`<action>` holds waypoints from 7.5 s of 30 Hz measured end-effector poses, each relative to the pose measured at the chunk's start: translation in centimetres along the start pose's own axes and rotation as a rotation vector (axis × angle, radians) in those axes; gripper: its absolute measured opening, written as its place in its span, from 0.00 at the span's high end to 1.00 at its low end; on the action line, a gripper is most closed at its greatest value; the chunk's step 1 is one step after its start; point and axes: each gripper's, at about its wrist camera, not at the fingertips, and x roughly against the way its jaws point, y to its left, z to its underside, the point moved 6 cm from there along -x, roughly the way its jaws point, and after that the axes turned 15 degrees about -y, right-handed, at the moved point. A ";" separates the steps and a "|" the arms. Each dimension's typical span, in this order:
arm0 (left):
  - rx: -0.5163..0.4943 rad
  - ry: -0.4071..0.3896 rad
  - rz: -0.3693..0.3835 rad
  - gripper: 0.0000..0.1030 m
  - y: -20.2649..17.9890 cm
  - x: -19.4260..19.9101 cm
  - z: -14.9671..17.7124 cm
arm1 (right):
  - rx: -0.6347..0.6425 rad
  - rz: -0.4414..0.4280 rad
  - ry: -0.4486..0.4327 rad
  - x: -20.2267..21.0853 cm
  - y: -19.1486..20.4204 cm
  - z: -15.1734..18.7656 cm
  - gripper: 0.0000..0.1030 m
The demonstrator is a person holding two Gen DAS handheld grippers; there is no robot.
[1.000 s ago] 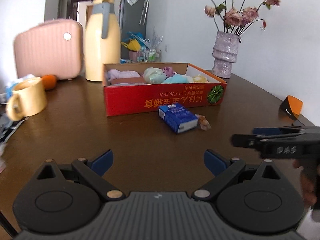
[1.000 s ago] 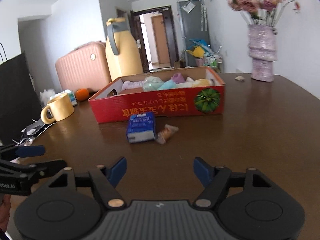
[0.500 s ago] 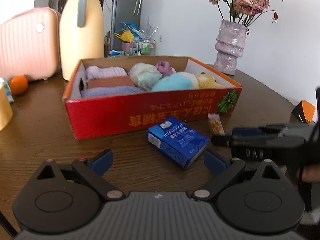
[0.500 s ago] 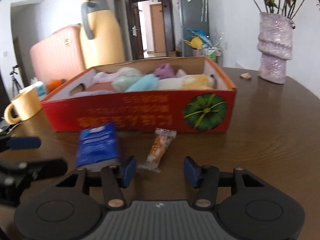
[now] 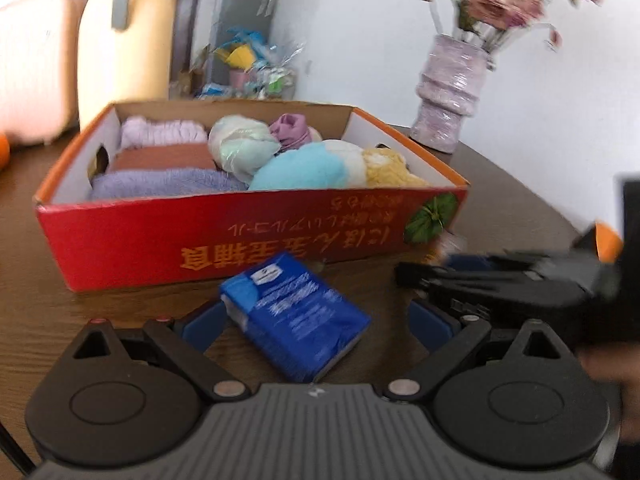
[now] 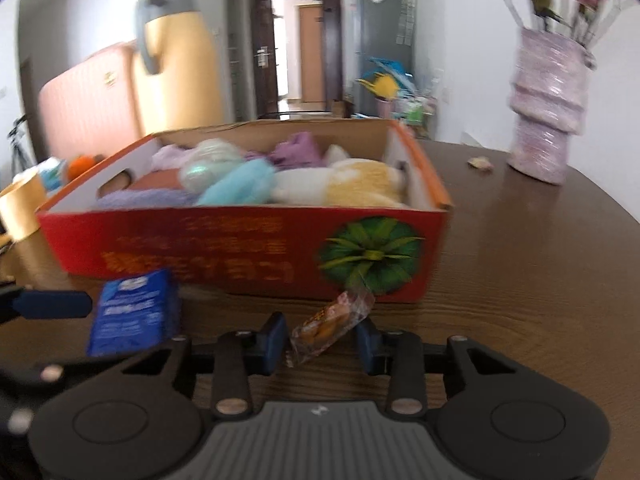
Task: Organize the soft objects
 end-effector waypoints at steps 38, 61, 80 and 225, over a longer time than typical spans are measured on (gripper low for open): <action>-0.011 -0.095 -0.057 0.48 -0.6 14.4 4.2 | -0.110 -0.156 -0.134 17.9 5.9 3.5 0.98; 0.006 -0.154 0.079 0.48 -0.3 6.2 -9.9 | -0.166 -0.164 -0.249 8.5 2.0 -10.7 0.98; 0.016 0.026 -0.051 0.28 5.8 -8.0 -9.2 | -0.205 -0.081 -0.127 -6.9 0.8 -9.3 0.63; -0.169 -0.501 -0.216 0.00 -2.2 41.8 9.4 | -0.008 -0.015 -0.360 40.4 11.4 8.5 0.00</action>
